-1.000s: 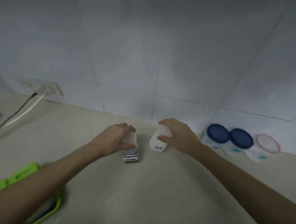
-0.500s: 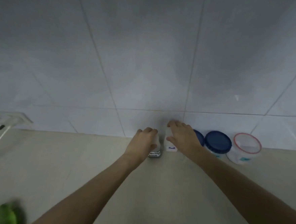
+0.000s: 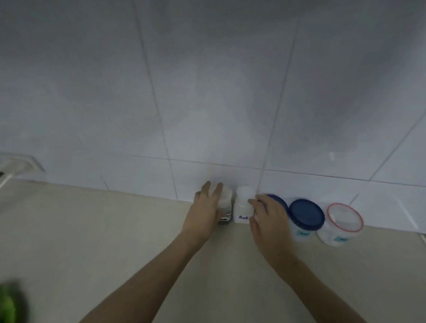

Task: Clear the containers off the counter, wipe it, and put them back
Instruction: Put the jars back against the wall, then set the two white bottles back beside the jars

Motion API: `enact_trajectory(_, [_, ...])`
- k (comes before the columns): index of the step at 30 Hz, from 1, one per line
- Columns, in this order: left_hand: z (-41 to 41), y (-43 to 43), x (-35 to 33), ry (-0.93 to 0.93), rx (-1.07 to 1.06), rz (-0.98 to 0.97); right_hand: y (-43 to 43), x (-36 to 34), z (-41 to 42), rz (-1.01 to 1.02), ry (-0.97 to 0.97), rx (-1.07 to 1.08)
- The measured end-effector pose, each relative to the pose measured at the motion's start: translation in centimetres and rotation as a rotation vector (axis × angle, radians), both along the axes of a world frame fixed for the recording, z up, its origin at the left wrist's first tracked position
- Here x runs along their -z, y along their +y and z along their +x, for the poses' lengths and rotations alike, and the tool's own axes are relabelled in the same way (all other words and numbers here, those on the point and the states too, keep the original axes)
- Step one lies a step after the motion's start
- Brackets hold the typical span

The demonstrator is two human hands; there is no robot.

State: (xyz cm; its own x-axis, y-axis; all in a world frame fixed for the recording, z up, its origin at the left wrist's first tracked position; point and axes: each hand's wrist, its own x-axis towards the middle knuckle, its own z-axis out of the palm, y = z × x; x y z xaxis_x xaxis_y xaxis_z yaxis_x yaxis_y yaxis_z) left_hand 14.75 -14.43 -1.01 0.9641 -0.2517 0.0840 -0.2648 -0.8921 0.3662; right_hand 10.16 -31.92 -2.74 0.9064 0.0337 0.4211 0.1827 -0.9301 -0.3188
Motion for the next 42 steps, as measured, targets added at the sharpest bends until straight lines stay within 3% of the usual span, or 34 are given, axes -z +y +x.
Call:
enact_trajectory(4, [-4.8,3.7,1.1,0.013,-0.025,-0.072,3.4,-0.8,-3.8,0.413,-0.008,0.083])
enact_trajectory(6, [-8.8,7.1,2.2,0.033,-0.054,-0.108,7.0,-1.2,-5.3,0.482,-0.002,0.086])
enact_trajectory(11, [-20.4,17.7,6.5,0.018,-0.045,-0.082,17.3,-1.3,-8.8,0.659,0.404,-0.100])
enact_trajectory(14, [-26.8,24.6,8.5,-0.040,-0.059,-0.042,23.8,-0.8,-11.2,0.648,0.632,-0.254])
enact_trajectory(18, [-34.0,31.7,8.0,-0.147,-0.465,-0.245,32.6,1.0,-13.6,0.593,0.829,-0.382])
enact_trajectory(22, [-36.8,37.0,6.0,-0.207,-1.165,-0.803,40.6,2.0,-14.7,0.752,0.970,-0.363])
enact_trajectory(24, [-36.6,39.9,5.4,-0.152,-1.339,-1.126,43.8,2.3,-15.1,0.807,1.059,-0.377])
enact_trajectory(27, [-35.4,43.6,4.8,0.035,-1.203,-1.423,46.4,2.8,-14.9,0.815,1.027,-0.370])
enact_trajectory(33, [-32.6,45.1,4.5,0.137,-0.972,-1.358,45.1,1.8,-13.9,0.933,1.107,-0.284])
enact_trajectory(42, [-21.7,36.9,3.9,0.351,-0.614,-1.288,32.5,1.8,-11.3,1.048,0.840,-0.006])
